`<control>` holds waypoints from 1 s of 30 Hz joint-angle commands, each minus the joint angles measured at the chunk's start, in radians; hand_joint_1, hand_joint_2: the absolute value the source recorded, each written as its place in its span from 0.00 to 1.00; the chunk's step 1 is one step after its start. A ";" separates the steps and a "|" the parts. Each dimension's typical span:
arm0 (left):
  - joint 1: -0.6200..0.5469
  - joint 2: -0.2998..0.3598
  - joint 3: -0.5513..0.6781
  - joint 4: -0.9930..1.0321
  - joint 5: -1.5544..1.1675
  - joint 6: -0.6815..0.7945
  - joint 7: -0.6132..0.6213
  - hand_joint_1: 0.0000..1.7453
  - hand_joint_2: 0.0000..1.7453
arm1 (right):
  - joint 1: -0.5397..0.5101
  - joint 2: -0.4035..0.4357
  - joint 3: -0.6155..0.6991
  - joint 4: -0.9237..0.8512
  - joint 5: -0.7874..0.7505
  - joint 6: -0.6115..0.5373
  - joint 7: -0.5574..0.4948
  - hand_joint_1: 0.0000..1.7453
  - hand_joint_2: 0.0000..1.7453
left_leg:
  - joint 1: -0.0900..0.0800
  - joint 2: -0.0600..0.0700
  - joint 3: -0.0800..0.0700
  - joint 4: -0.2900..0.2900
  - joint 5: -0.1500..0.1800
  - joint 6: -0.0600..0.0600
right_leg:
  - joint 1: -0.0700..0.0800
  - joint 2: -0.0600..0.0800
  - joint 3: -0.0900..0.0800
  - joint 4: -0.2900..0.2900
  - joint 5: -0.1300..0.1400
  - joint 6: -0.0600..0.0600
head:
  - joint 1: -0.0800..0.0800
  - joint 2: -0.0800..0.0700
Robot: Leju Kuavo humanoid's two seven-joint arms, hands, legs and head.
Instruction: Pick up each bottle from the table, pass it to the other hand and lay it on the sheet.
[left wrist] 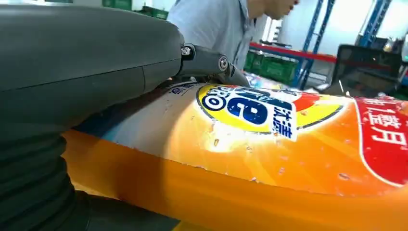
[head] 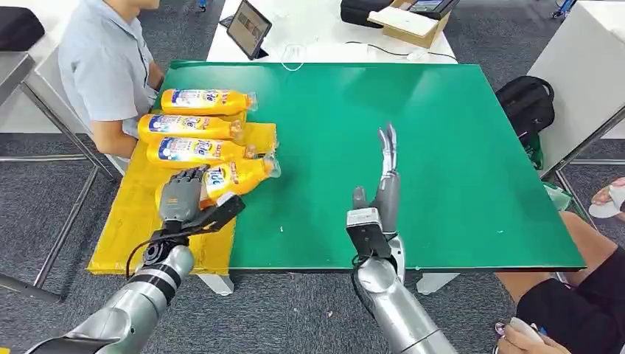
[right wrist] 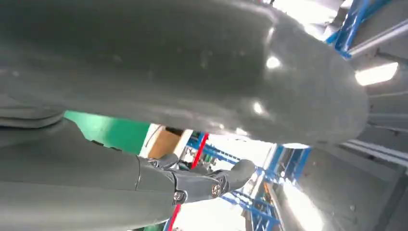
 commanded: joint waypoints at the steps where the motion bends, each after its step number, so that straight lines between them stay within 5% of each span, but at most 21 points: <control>1: -0.010 0.007 -0.011 0.127 0.090 -0.104 -0.134 0.65 1.00 | -0.041 -0.020 0.047 0.094 -0.022 0.009 0.001 0.00 0.00 | 0.000 0.001 0.003 -0.001 -0.001 -0.001 | 0.000 0.002 0.003 -0.001 0.000 -0.001 | 0.000 0.000; 3: -0.007 0.006 -0.008 0.124 0.102 -0.122 -0.154 0.15 1.00 | -0.039 -0.024 0.046 0.094 -0.025 0.011 0.001 0.00 0.00 | 0.001 0.001 0.003 0.000 -0.001 -0.001 | 0.001 0.001 0.003 -0.001 -0.001 -0.001 | 0.000 0.000; 4: 0.001 0.007 -0.008 0.115 0.114 -0.135 -0.179 0.05 1.00 | -0.037 -0.023 0.042 0.100 -0.032 0.014 0.001 0.00 0.00 | 0.001 0.001 0.002 0.000 -0.001 -0.001 | 0.001 0.001 0.002 -0.001 0.000 -0.001 | 0.000 0.000; 12: 0.030 0.010 -0.030 0.102 0.107 -0.126 -0.190 0.00 1.00 | -0.026 -0.022 0.030 0.092 -0.050 0.022 0.001 0.00 0.00 | 0.001 0.001 0.005 0.000 -0.002 -0.001 | 0.001 0.001 0.004 -0.001 -0.001 -0.002 | 0.000 0.000; 13: 0.034 0.010 -0.034 0.102 0.108 -0.132 -0.191 0.00 0.00 | -0.026 -0.023 0.031 0.091 -0.049 0.022 0.001 0.00 0.00 | 0.001 0.001 0.003 0.000 -0.001 -0.001 | 0.001 0.001 0.002 -0.001 0.000 -0.001 | 0.000 0.000; 21: 0.092 -0.040 0.063 -0.036 0.357 -0.218 -0.367 0.00 0.00 | -0.009 -0.040 0.026 0.078 -0.041 -0.003 0.001 0.00 0.00 | 0.001 0.000 0.004 -0.001 -0.001 -0.001 | 0.001 0.000 0.004 -0.001 -0.001 -0.001 | 0.000 0.000; 22: 0.125 -0.070 0.102 -0.141 0.487 -0.212 -0.422 0.00 1.00 | 0.001 -0.038 0.023 0.063 -0.037 -0.022 0.001 0.00 0.00 | 0.000 -0.001 0.003 -0.001 0.000 0.000 | 0.000 -0.001 0.003 -0.001 -0.001 -0.001 | 0.000 0.000; 30: 0.278 -0.131 0.138 -0.513 1.026 -0.401 -0.422 0.00 1.00 | 0.139 0.049 -0.086 -0.195 0.013 -0.024 0.001 0.00 0.00 | 0.001 -0.002 0.004 0.002 -0.004 -0.001 | 0.001 -0.002 0.004 0.002 -0.004 -0.002 | 0.000 0.000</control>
